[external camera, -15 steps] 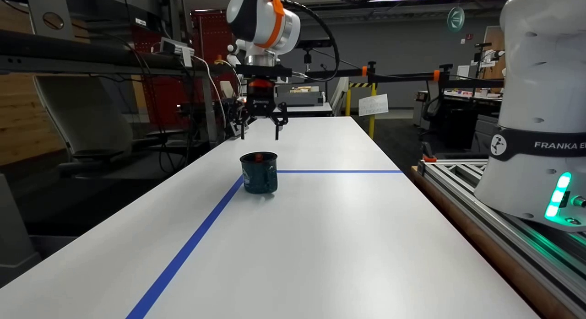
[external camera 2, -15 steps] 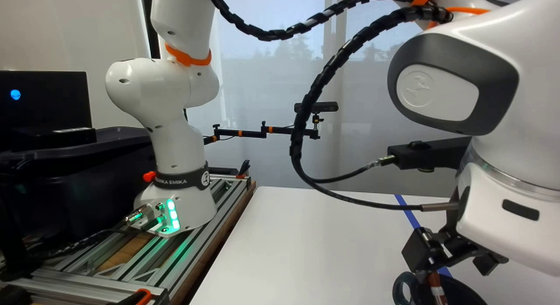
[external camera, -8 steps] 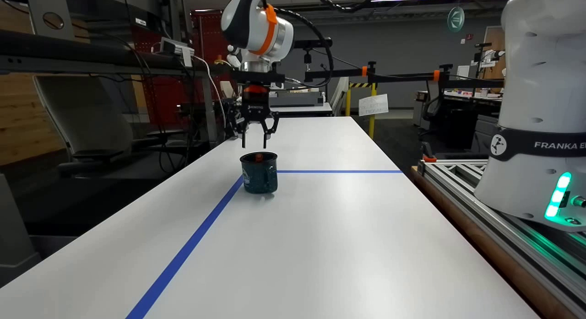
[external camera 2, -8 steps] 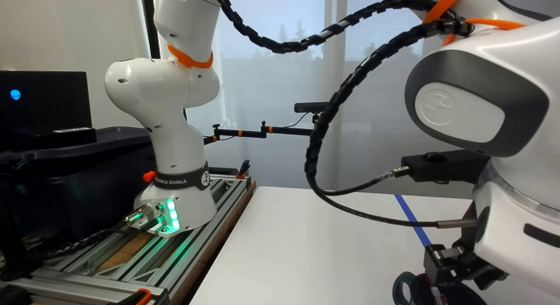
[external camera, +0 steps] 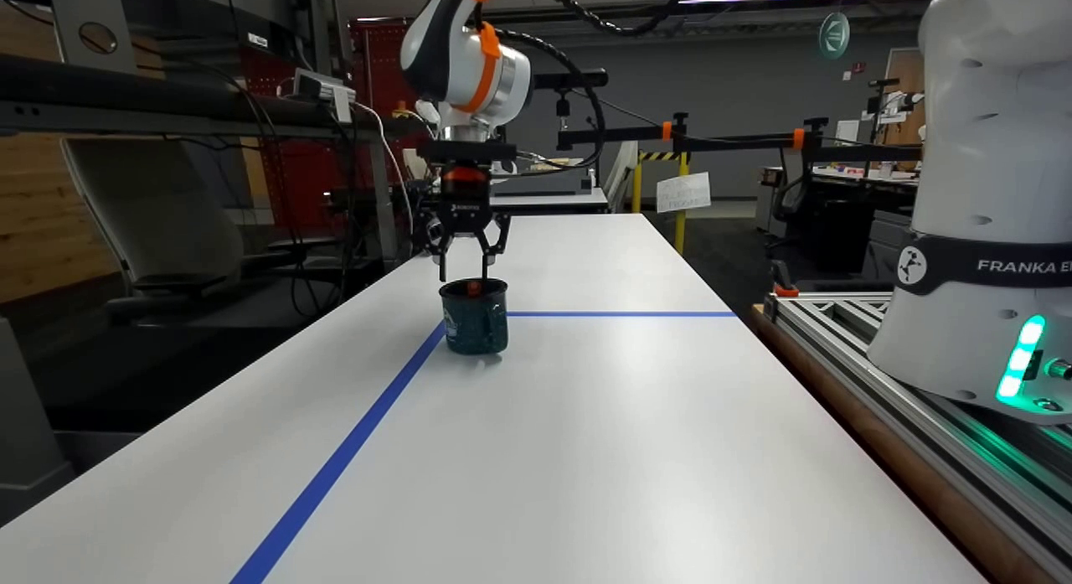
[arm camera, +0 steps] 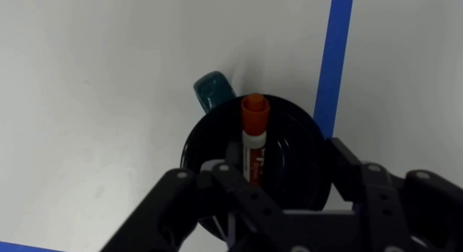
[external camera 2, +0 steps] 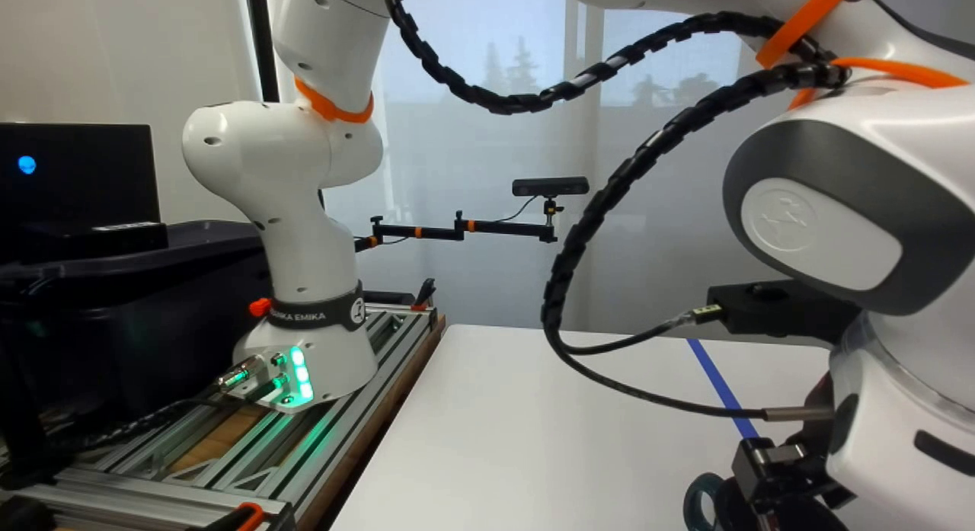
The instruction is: Take the red marker out of the green mug.
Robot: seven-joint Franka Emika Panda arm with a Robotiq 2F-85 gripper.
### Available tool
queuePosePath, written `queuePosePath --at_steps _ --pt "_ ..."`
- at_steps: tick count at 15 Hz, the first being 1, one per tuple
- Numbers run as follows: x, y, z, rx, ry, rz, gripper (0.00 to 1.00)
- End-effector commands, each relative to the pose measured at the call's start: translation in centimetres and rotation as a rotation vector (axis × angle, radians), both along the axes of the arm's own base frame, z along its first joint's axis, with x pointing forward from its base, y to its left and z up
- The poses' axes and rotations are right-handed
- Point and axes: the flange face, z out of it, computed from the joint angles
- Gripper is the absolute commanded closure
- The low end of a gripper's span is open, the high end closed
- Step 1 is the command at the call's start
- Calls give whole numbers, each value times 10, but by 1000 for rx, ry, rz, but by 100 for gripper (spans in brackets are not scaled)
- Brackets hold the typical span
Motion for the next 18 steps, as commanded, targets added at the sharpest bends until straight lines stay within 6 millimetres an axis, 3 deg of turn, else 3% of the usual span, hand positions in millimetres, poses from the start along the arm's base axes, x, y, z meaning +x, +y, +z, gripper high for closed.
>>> queuePosePath --at_steps 1,18 --pt "4 -6 -1 51 16 -14 40" --pt "7 -24 -30 140 69 -39 51"
